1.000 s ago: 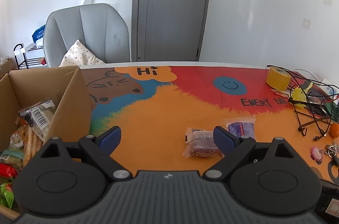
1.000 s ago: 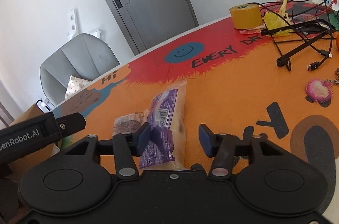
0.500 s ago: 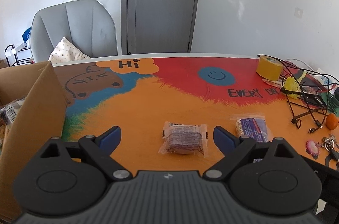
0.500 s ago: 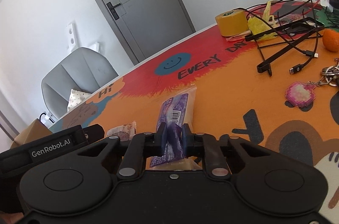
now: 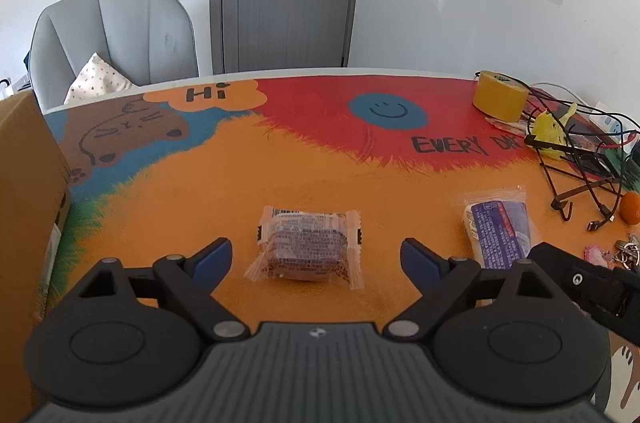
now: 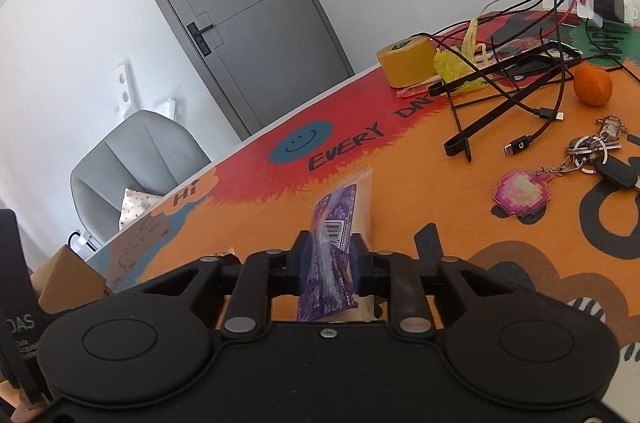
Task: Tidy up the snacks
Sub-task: 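Grasp the purple-wrapped bar with right tool while left tool grasps brown wrapped pastry, then carry the pastry with left tool while right tool carries purple bar toward box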
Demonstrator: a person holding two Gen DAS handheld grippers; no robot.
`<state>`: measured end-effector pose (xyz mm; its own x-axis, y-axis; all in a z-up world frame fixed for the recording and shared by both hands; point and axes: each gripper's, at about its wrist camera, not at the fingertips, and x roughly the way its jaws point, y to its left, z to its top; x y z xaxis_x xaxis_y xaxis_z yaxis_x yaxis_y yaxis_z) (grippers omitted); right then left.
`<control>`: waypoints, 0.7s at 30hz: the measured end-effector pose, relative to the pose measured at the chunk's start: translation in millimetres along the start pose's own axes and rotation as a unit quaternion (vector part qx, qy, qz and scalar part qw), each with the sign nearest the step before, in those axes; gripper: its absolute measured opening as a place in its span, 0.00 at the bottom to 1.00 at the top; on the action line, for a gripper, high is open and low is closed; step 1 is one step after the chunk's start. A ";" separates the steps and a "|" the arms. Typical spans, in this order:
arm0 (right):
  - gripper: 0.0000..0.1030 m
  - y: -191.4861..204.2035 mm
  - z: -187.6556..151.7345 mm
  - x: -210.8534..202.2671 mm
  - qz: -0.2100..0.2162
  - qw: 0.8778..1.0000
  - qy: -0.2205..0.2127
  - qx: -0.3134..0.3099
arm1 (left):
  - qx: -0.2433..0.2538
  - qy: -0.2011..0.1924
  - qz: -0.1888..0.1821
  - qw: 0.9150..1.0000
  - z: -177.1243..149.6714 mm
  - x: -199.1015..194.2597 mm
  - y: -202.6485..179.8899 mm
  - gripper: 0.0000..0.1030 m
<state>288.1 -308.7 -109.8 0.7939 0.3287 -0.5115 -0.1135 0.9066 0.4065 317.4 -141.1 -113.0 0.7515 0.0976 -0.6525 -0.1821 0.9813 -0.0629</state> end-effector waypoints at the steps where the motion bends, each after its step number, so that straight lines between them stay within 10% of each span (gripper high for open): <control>1: 0.39 0.8 -0.4 0.8 -0.001 1.000 0.001 -0.002 | -0.005 0.005 0.000 1.000 -0.8 2.9 1.9 0.88; 11: 0.52 10.8 -4.4 11.0 -0.017 1.000 0.010 -0.014 | -0.027 -0.012 -0.012 0.999 -0.5 5.2 16.4 0.45; 21: 0.53 25.9 -8.6 12.2 -0.038 0.999 0.004 -0.035 | -0.042 -0.021 -0.031 0.998 -4.3 -11.7 31.4 0.39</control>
<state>289.7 -279.0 -112.0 0.7967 0.2607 -0.5453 -0.0956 0.9452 0.3123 300.1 -112.2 -110.6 0.7884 0.0448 -0.6136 -0.1852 0.9683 -0.1674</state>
